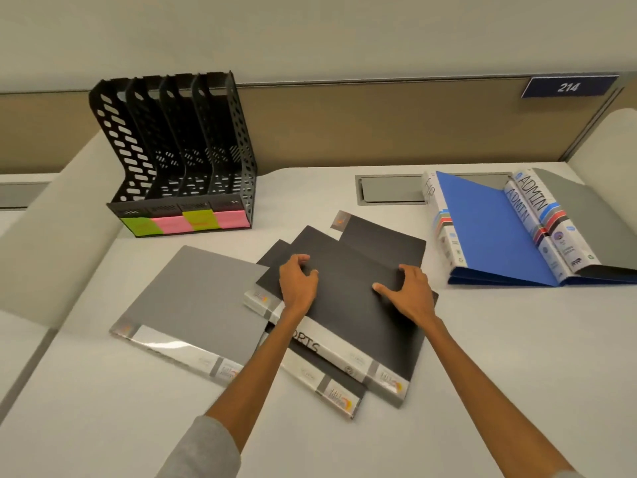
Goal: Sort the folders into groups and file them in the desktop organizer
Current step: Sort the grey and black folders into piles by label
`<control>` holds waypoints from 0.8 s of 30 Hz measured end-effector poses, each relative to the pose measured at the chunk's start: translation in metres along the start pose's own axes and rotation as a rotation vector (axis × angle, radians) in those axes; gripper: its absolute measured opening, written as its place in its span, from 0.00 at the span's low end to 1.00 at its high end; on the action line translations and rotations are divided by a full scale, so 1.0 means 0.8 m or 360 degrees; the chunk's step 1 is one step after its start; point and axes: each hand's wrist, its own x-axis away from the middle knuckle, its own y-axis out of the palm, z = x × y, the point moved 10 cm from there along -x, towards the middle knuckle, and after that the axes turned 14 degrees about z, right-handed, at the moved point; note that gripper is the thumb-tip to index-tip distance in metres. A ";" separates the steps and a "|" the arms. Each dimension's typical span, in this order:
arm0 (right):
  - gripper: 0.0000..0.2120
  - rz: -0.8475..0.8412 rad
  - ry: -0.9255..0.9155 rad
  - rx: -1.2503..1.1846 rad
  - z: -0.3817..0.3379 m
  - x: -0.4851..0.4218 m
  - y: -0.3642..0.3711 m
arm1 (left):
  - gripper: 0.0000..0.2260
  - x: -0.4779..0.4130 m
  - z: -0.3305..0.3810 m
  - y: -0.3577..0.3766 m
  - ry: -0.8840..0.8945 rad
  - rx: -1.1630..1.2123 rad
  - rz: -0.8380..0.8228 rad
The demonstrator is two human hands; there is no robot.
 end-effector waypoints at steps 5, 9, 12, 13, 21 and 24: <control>0.41 0.0009 0.0003 0.0122 0.000 0.021 0.003 | 0.20 0.008 -0.023 -0.054 0.0355 -0.0338 0.0098; 0.40 0.0005 0.0055 0.0270 -0.001 0.037 -0.003 | 0.37 0.014 -0.050 -0.088 0.0236 -0.0706 0.0281; 0.41 0.0026 0.0108 0.0367 -0.002 0.048 -0.011 | 0.45 0.027 -0.076 -0.102 -0.0039 -0.0673 0.0313; 0.41 0.0022 0.0136 0.0389 -0.001 0.052 -0.013 | 0.46 0.032 -0.082 -0.103 -0.0084 -0.0630 0.0323; 0.40 -0.0050 0.0375 0.0361 0.011 0.073 -0.027 | 0.39 0.050 -0.077 -0.111 -0.0456 0.0446 0.0294; 0.40 -0.0079 0.0448 0.0268 0.013 0.084 -0.025 | 0.35 0.043 -0.043 -0.120 -0.0498 0.0737 0.0297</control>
